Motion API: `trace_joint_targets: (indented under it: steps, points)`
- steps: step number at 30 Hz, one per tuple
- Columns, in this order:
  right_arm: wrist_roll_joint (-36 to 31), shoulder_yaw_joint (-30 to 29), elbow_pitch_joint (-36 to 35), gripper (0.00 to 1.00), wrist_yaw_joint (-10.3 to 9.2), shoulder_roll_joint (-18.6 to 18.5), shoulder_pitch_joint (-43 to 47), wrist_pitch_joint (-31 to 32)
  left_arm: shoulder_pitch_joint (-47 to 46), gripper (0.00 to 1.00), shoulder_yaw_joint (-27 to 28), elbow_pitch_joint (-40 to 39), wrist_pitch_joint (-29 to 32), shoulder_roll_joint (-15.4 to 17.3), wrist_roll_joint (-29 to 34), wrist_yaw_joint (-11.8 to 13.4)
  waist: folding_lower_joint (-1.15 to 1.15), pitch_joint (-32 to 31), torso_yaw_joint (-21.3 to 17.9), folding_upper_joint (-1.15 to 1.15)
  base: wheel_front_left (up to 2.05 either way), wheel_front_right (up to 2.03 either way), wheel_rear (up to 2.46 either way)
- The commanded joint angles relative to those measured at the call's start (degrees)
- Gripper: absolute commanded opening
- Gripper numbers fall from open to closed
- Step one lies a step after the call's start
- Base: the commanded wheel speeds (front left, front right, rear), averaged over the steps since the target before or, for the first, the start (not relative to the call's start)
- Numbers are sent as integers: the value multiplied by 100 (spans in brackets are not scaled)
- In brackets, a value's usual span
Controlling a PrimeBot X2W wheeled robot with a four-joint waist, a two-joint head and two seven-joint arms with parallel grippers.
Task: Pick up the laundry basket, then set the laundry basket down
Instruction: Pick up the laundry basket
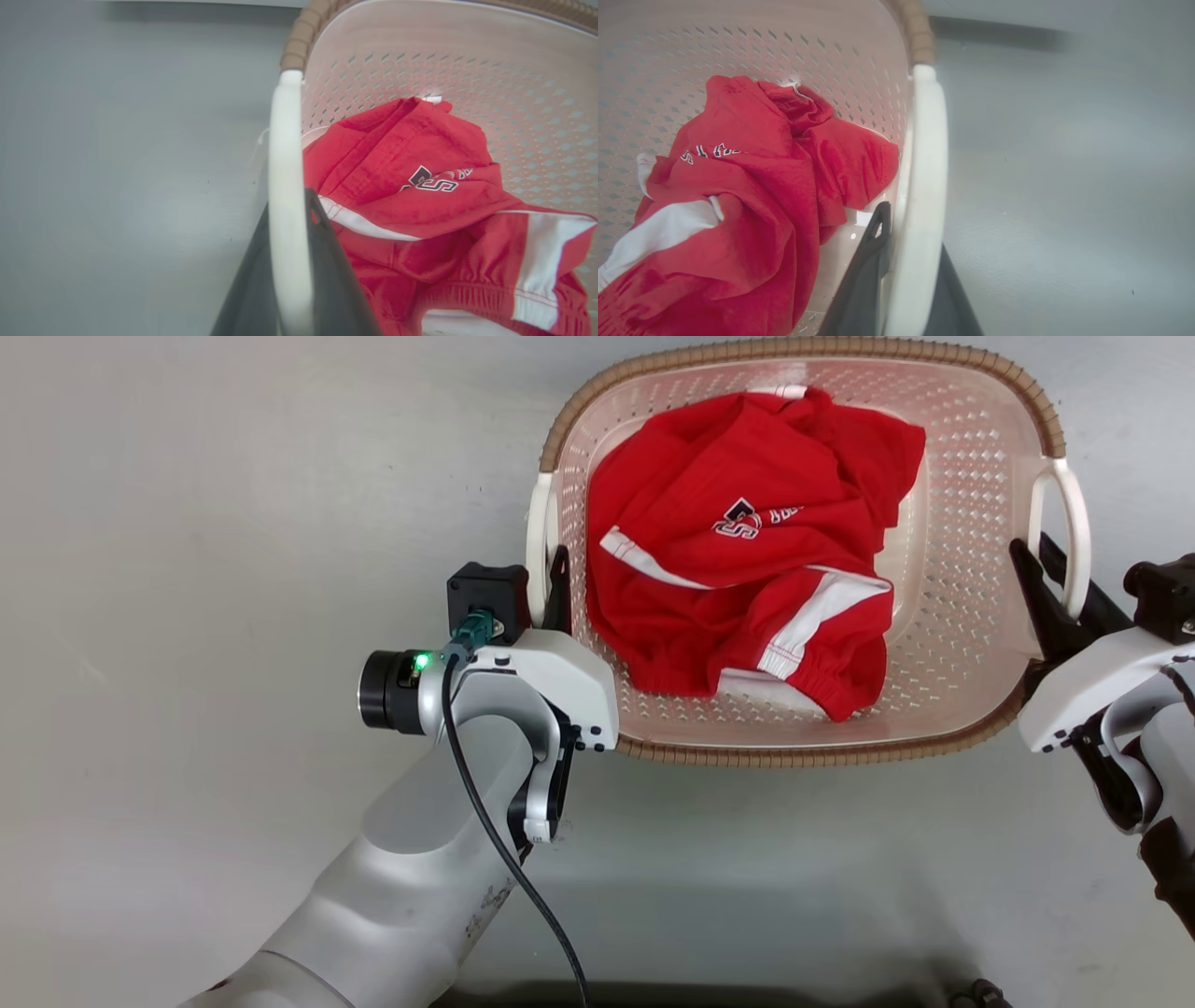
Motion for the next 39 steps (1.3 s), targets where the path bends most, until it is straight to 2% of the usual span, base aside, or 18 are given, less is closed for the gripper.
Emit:
trace_joint_targets:
  steps: [1, 10, 21, 27, 39]
  points:
    - [-25, 246, 28, 0, 36, -94, 355, -35, 170, 0, 42, -53, -69, 128, -61, -72, 0, -153, -13, 0, 0, 0, 0]
    - [320, 697, 447, 0, 36, 10, 308, -35, 378, 0, -314, 432, -69, 128, -502, -249, 0, -904, -142, 0, 0, 0, 0]
    - [1037, 1550, 1413, 0, 36, 347, 176, 186, 661, 0, -976, 1279, 51, 128, -1220, -589, 0, -2271, -437, 0, 0, 0, 0]
    - [1363, 1986, 1901, 0, 36, 632, 237, 516, 893, 0, -1243, 1776, 375, 128, -1489, -875, 0, -3232, -608, 0, 0, 0, 0]
    - [1857, 2523, 2494, 0, 36, 1102, 494, 1039, 1420, 0, -1440, 2528, 1059, 128, -1826, -1673, 0, -5092, -730, 0, 0, 0, 0]
